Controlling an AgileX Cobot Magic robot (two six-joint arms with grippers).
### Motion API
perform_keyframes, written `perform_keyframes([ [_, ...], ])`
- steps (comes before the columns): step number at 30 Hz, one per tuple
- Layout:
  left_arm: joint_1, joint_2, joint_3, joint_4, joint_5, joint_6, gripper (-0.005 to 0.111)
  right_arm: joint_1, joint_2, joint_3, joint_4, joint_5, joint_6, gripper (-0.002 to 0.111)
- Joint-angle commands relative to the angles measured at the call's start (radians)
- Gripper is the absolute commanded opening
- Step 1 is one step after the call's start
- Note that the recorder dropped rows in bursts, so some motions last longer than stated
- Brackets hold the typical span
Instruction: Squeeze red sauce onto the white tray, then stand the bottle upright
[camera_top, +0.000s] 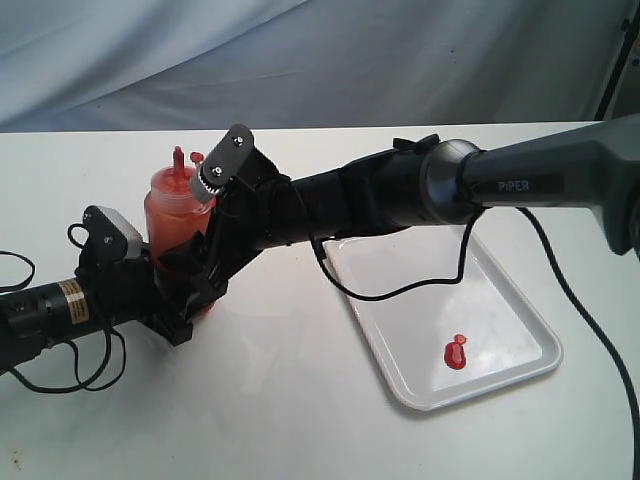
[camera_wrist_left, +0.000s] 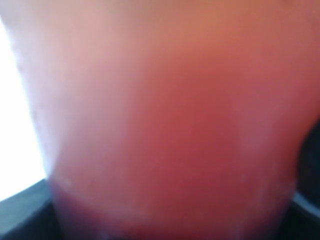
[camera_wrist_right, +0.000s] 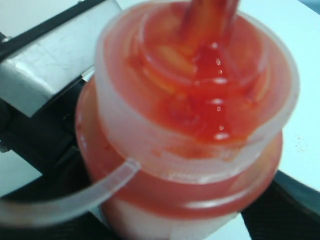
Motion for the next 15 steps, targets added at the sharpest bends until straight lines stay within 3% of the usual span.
perform_keyframes([
  [1, -0.006, -0.015, -0.008, 0.008, -0.011, -0.003, 0.001, 0.002, -0.010, -0.011, 0.014, 0.006, 0.014, 0.014],
  [15, -0.006, -0.015, -0.008, 0.008, -0.016, -0.003, 0.001, 0.002, -0.006, -0.011, 0.014, 0.006, 0.023, 0.003],
])
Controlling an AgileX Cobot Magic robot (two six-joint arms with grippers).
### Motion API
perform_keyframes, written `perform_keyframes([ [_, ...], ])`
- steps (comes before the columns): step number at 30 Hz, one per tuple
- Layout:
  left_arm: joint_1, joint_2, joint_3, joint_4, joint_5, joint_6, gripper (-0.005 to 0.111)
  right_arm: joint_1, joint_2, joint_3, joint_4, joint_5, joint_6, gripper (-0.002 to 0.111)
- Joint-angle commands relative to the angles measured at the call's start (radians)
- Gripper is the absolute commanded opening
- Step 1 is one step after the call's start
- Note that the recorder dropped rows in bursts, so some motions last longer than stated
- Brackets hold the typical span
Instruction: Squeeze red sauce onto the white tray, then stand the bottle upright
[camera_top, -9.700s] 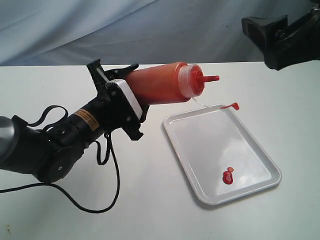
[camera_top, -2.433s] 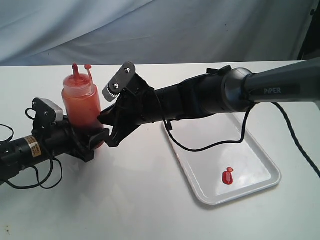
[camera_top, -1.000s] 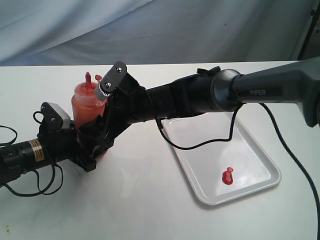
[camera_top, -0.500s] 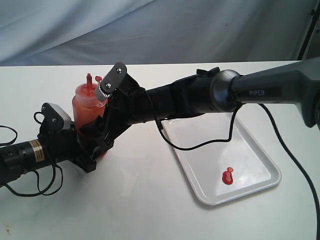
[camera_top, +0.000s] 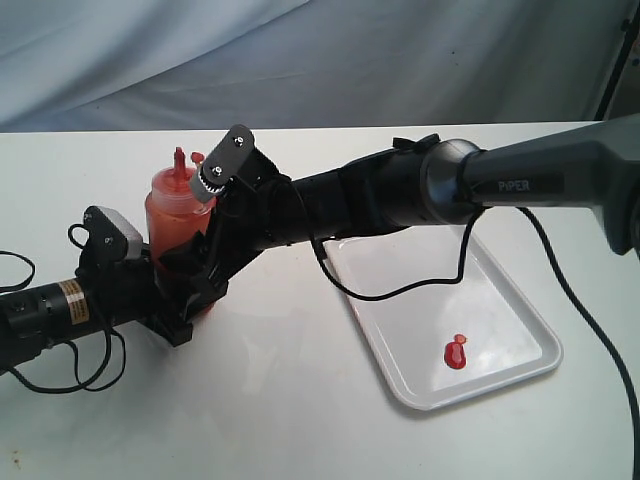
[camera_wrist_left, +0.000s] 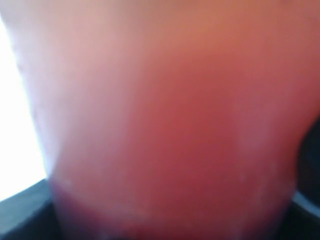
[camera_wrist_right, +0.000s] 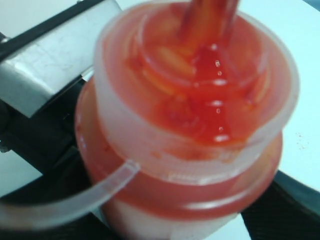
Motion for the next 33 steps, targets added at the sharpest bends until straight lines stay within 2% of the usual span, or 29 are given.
perform_keyframes([
  [1, -0.006, -0.015, -0.008, 0.004, -0.018, 0.001, 0.001, 0.002, -0.006, -0.011, 0.026, 0.008, 0.010, 0.003],
  [17, -0.006, -0.015, -0.008, 0.000, 0.019, 0.001, 0.001, 0.002, -0.006, -0.011, 0.026, 0.008, 0.010, 0.003],
  [20, -0.006, -0.015, -0.008, -0.003, 0.028, 0.001, 0.004, 0.002, -0.006, -0.011, 0.026, 0.008, 0.010, 0.003],
  [23, -0.006, -0.015, -0.008, 0.000, 0.030, 0.001, 0.016, 0.002, -0.006, -0.011, 0.026, 0.008, 0.010, 0.003],
  [30, -0.006, -0.015, -0.008, 0.000, 0.030, -0.001, 0.067, 0.002, -0.006, -0.011, 0.026, 0.008, 0.010, 0.003],
  [33, -0.006, -0.015, -0.008, 0.000, 0.030, -0.001, 0.079, 0.002, -0.006, -0.011, 0.026, 0.008, 0.010, 0.003],
])
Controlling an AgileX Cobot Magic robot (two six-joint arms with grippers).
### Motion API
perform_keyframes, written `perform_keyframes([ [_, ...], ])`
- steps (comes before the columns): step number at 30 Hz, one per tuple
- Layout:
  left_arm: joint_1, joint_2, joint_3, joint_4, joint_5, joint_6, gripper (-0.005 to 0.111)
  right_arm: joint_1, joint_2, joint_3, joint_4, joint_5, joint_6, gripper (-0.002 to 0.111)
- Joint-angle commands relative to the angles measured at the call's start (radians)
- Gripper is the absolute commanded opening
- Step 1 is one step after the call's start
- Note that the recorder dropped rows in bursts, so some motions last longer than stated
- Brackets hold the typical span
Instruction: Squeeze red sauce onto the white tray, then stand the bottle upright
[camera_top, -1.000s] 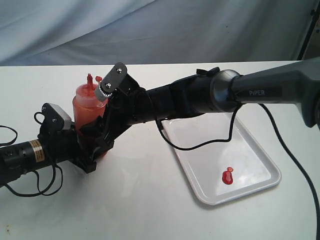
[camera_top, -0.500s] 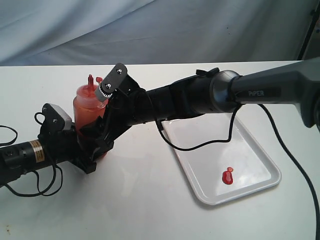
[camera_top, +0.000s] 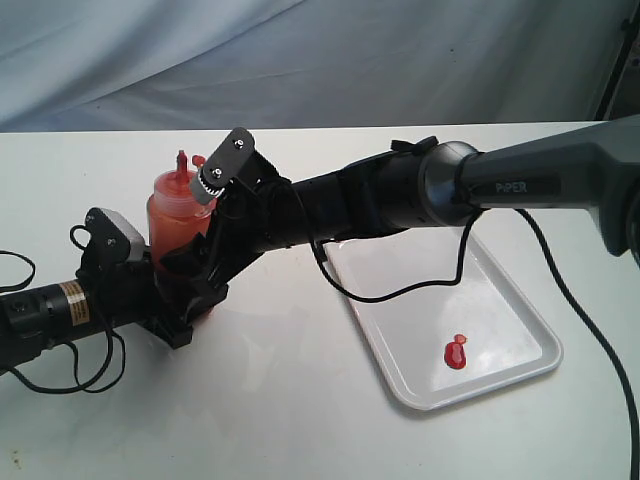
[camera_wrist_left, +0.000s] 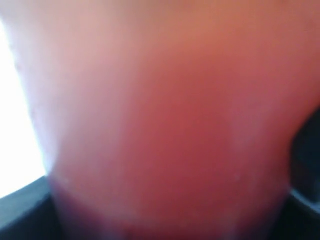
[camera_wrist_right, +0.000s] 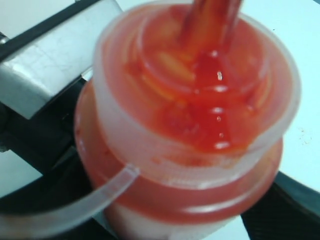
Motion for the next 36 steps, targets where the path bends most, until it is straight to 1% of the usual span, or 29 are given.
perform_keyframes([
  [1, -0.006, -0.015, -0.008, 0.000, 0.005, -0.001, 0.081, 0.002, -0.012, -0.011, 0.028, 0.014, -0.001, 0.003],
  [3, -0.006, -0.015, -0.008, 0.000, 0.005, -0.001, 0.083, 0.002, -0.012, -0.011, 0.028, 0.014, -0.001, 0.003],
  [23, -0.006, -0.015, -0.008, 0.000, 0.009, 0.001, 0.084, 0.002, -0.012, -0.011, 0.028, 0.014, -0.001, 0.003],
  [24, -0.006, -0.015, -0.008, 0.000, 0.009, 0.001, 0.084, 0.002, -0.012, -0.011, 0.028, 0.014, -0.001, 0.003],
  [25, -0.006, -0.015, -0.008, 0.000, 0.012, 0.001, 0.087, 0.002, -0.012, -0.011, 0.028, 0.014, -0.001, 0.003],
  [28, -0.006, -0.015, -0.008, 0.000, 0.013, 0.001, 0.105, 0.002, -0.012, -0.011, 0.028, 0.014, -0.001, 0.003],
  [36, -0.006, -0.017, -0.008, 0.000, 0.058, 0.001, 0.105, 0.002, -0.012, -0.011, 0.028, 0.014, -0.001, 0.003],
])
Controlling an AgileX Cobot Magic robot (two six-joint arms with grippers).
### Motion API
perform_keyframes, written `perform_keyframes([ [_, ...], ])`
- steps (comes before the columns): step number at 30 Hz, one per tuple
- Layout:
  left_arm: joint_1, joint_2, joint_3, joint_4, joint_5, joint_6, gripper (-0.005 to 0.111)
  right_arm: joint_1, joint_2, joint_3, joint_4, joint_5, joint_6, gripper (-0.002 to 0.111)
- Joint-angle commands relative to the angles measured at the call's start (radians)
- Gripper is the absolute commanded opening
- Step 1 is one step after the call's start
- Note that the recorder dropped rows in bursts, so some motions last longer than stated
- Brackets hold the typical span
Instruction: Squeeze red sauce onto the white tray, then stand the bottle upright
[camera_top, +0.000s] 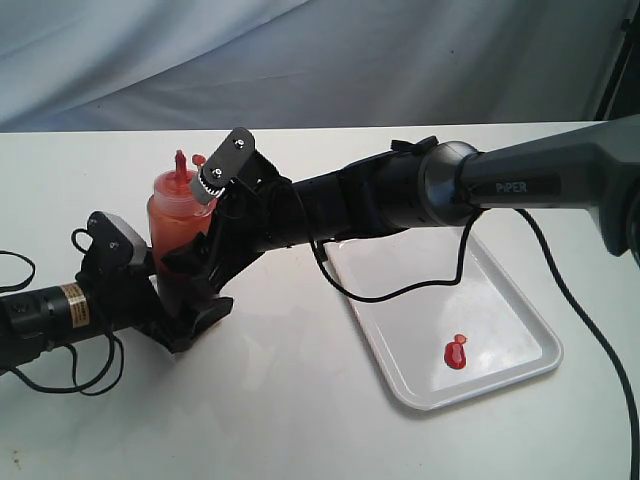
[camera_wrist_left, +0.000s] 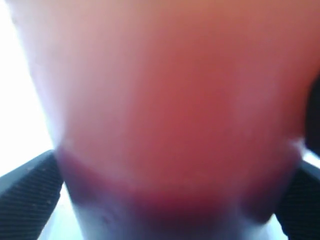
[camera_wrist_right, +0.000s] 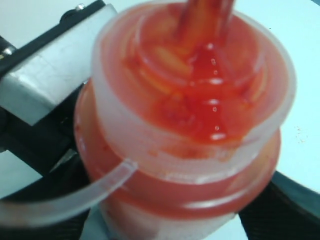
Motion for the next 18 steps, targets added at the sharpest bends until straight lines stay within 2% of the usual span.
perform_keyframes([
  [1, -0.006, -0.022, -0.008, 0.000, 0.010, 0.001, 0.105, 0.002, -0.012, -0.011, 0.028, 0.022, -0.001, 0.003],
  [5, -0.006, -0.060, -0.005, 0.002, 0.042, -0.001, 0.105, 0.002, -0.012, -0.011, 0.028, 0.022, -0.001, 0.003],
  [7, -0.006, -0.089, -0.005, 0.027, 0.137, -0.001, 0.105, 0.002, -0.012, -0.011, 0.028, 0.022, -0.001, 0.003],
  [11, -0.006, -0.180, -0.005, 0.025, 0.414, 0.061, 0.105, 0.002, -0.012, -0.011, 0.028, 0.022, -0.001, 0.003],
  [18, -0.006, -0.340, -0.005, -0.037, 0.633, 0.073, 0.105, 0.002, -0.012, -0.011, 0.028, 0.022, -0.014, 0.003],
])
